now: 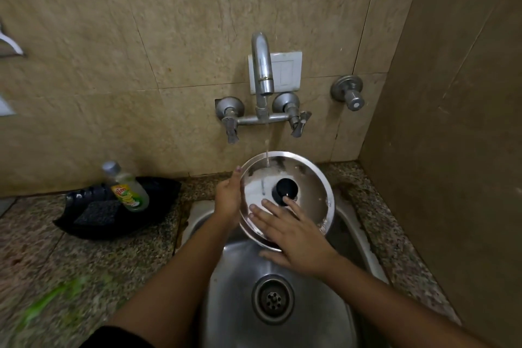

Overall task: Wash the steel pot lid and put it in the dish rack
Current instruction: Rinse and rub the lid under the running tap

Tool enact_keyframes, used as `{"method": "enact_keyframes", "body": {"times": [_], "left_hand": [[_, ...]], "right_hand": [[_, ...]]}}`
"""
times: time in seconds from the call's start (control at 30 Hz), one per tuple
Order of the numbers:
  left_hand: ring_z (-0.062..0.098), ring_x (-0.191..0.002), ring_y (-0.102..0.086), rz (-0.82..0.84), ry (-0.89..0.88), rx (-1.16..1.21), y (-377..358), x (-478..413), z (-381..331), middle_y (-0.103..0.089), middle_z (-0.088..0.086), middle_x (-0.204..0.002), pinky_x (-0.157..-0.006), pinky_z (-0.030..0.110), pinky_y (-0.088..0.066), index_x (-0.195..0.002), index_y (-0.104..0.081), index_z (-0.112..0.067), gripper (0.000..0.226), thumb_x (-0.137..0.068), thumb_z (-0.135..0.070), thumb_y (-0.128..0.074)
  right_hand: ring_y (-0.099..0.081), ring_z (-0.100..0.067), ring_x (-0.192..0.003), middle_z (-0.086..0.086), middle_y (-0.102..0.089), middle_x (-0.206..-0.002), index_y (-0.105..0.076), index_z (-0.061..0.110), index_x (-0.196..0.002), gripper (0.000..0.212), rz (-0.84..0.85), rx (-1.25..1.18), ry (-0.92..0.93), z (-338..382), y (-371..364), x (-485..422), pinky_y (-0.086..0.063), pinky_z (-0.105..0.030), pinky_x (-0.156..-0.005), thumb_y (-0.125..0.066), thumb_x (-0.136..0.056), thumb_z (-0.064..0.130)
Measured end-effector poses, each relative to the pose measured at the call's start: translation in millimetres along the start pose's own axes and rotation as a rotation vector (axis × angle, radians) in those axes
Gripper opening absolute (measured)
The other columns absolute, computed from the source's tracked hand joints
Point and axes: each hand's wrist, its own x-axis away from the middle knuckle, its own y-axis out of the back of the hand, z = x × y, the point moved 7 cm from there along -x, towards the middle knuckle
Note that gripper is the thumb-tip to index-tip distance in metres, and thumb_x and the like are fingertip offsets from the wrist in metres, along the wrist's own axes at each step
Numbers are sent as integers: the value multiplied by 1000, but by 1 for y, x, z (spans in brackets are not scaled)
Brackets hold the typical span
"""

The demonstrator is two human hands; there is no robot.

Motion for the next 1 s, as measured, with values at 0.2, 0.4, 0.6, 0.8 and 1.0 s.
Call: {"method": "enact_keyframes", "body": {"times": [0.2, 0.4, 0.6, 0.8, 1.0], "left_hand": [[30, -80, -65, 58, 204, -42, 39, 0, 26, -70, 22, -98, -77, 34, -54, -95, -67, -2, 38, -96, -35, -49], [25, -56, -55, 16, 289, -515, 97, 21, 53, -58, 13, -63, -50, 27, -50, -69, -63, -4, 76, -94, -63, -22], [25, -92, -66, -15, 163, -201, 110, 25, 115, -72, 13, -101, -92, 39, -51, -97, -69, -14, 73, -85, -75, -30], [28, -106, -65, 208, 459, 182, 77, 64, 143, -72, 11, -113, -92, 42, -51, -115, -68, -18, 66, -89, -68, -33], [32, -96, -68, -77, 326, 88, 61, 55, 140, -73, 16, -101, -92, 49, -53, -91, -72, -11, 44, -92, -50, -51]], "right_hand": [[-52, -20, -127, 0, -58, -136, -54, 18, -134, 44, -227, 6, 194, 38, 11, 2, -40, -35, -103, -48, -90, 18], [-70, -23, -80, -4, -75, -95, -65, 21, -117, 28, -185, -432, -284, 4, 24, -15, -57, -37, -66, -54, -92, 26], [-68, -29, -94, -17, -71, -105, -69, 6, -108, 22, -177, -1388, -881, -40, -32, 4, -53, -45, -90, -64, -87, 7], [-67, -24, -64, -12, -73, -75, -69, 0, -95, 14, -164, -1824, -1205, -46, -79, 48, -56, -30, -62, -58, -87, 1], [-63, -26, -94, -7, -72, -99, -68, 12, -106, 19, -164, -934, -1205, -78, -99, 53, -47, -35, -85, -60, -90, 17]]}}
